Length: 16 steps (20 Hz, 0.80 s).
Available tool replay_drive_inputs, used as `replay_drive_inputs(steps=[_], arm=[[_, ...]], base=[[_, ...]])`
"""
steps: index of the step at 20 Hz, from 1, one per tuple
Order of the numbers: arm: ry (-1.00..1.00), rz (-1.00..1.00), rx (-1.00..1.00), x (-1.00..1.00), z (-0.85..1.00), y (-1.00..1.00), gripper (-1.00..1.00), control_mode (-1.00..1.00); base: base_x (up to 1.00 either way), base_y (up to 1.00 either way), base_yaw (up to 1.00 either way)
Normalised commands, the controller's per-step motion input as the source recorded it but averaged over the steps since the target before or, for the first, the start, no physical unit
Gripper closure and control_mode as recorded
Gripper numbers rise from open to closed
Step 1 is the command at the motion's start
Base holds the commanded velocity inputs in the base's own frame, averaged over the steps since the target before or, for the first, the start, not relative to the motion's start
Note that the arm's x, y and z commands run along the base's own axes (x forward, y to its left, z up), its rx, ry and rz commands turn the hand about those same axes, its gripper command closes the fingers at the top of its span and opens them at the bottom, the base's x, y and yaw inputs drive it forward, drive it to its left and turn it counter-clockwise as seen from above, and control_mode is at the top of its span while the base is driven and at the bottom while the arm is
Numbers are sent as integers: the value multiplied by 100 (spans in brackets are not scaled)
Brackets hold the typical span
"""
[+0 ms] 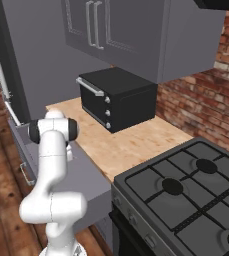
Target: Take a straw from the drawer in front and place it inside the glass cup on the dining counter.
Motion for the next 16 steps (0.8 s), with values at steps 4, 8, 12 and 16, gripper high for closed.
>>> replay_drive_inputs(steps=[4, 8, 12, 16], arm=[[0, -3, 1, -4, 100, 0, 100, -100], [4, -10, 9, -19, 91, 0, 100, -100], [8, -18, 7, -46, 38, 1, 100, -100], [4, -17, 1, -51, 22, 6, 100, -100]], base=[[0, 0, 0], [0, 0, 0], [0, 0, 0], [0, 0, 0]])
